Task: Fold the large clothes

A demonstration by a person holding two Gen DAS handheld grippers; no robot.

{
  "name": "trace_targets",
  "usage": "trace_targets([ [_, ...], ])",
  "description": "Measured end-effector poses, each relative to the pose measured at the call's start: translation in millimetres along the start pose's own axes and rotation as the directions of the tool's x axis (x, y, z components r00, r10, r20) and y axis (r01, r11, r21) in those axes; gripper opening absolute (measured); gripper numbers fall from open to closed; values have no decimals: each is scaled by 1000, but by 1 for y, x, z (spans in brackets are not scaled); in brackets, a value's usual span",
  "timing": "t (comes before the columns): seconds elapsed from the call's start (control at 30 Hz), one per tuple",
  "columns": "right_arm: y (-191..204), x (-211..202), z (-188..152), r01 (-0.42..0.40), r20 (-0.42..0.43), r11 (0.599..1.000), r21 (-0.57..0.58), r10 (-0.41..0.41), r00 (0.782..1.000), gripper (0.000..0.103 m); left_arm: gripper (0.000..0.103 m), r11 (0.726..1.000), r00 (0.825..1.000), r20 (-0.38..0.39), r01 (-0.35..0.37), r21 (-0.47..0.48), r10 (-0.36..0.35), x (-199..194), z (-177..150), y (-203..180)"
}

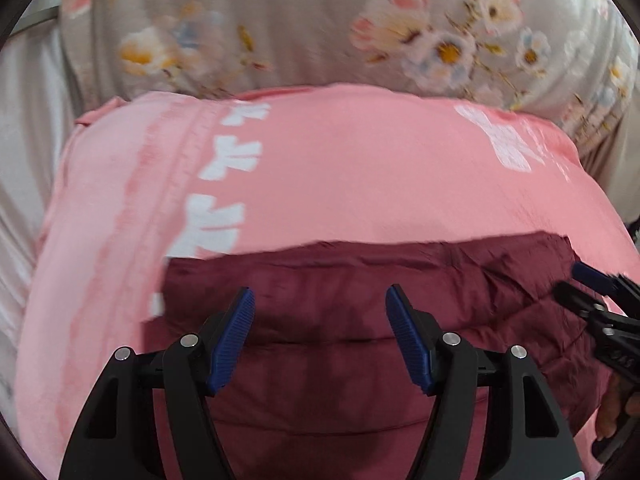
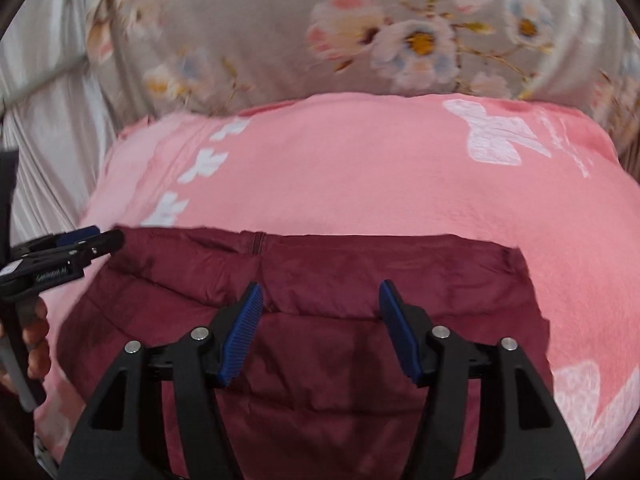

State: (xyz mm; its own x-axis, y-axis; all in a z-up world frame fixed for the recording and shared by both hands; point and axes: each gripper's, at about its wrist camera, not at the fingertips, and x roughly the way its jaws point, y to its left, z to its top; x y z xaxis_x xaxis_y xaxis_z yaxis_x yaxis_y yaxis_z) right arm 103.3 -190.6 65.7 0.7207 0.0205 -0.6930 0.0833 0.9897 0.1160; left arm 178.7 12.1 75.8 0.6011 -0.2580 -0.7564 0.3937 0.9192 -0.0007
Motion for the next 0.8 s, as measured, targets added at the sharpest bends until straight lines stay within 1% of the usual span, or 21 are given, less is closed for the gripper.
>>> trace_targets([
  [0.03, 3, 10, 2, 2, -18, 1000, -6, -2, 1000, 58, 65, 1000, 1000, -11, 9, 2, -9, 6, -1, -4],
  [0.07, 3, 20, 3, 5, -39, 1000, -9, -5, 999, 56, 65, 1000, 1000, -22, 17, 0, -17, 12, -1, -9],
  [0.1, 4, 32, 4, 10, -69, 1000, -14, -11, 998, 49, 65, 1000, 999, -36, 27, -8, -27, 20, -2, -12],
  [0.13, 3, 42, 3, 5, -100, 1000, -22, -7, 995, 19, 65, 999, 998, -46, 34, -18, -34, 25, -1, -14],
  [0.17, 3, 49, 2, -3, -123, 1000, -27, 0, 992, 2, 65, 999, 998, -53, 42, -26, -44, 29, 0, -15],
  [0.23, 4, 45, 6, -11, -96, 999, -31, 8, 995, 0, 65, 998, 997, -51, 52, -35, -54, 30, 5, -14],
  [0.27, 3, 34, 11, -20, -49, 1000, -23, 19, 999, 0, 65, 998, 997, -43, 56, -35, -58, 28, 8, -13],
  [0.33, -2, 16, 19, -32, 10, 999, 5, 32, 999, 0, 65, 999, 999, -19, 39, -25, -40, 26, 18, -13],
  [0.4, -7, 13, 26, -22, 43, 1000, 20, 22, 999, 0, 65, 1000, 1000, -22, 22, -19, -23, 32, 24, -13],
  [0.47, -7, 27, 28, 5, 18, 1000, -2, -5, 1000, 0, 65, 1000, 999, -54, 0, -19, -1, 52, 27, -13],
  [0.5, -9, 40, 26, 5, -13, 1000, -4, -5, 1000, 0, 65, 1000, 998, -67, -11, -26, 9, 60, 25, -13],
  [0.57, -11, 57, 21, 0, -49, 1000, 4, 0, 999, 0, 66, 999, 996, -88, -21, -41, 17, 76, 20, -10],
  [0.6, -14, 68, 16, -4, -72, 1000, 16, 5, 997, 0, 67, 999, 996, -84, -24, -49, 19, 83, 16, -8],
  [0.67, -16, 79, 9, -19, -91, 999, 38, 22, 996, 0, 68, 998, 998, -69, -17, -56, 13, 91, 10, -5],
  [0.8, -17, 89, 1, -25, -91, 998, 49, 29, 995, 0, 72, 998, 999, -44, -13, -69, 10, 96, 5, -5],
])
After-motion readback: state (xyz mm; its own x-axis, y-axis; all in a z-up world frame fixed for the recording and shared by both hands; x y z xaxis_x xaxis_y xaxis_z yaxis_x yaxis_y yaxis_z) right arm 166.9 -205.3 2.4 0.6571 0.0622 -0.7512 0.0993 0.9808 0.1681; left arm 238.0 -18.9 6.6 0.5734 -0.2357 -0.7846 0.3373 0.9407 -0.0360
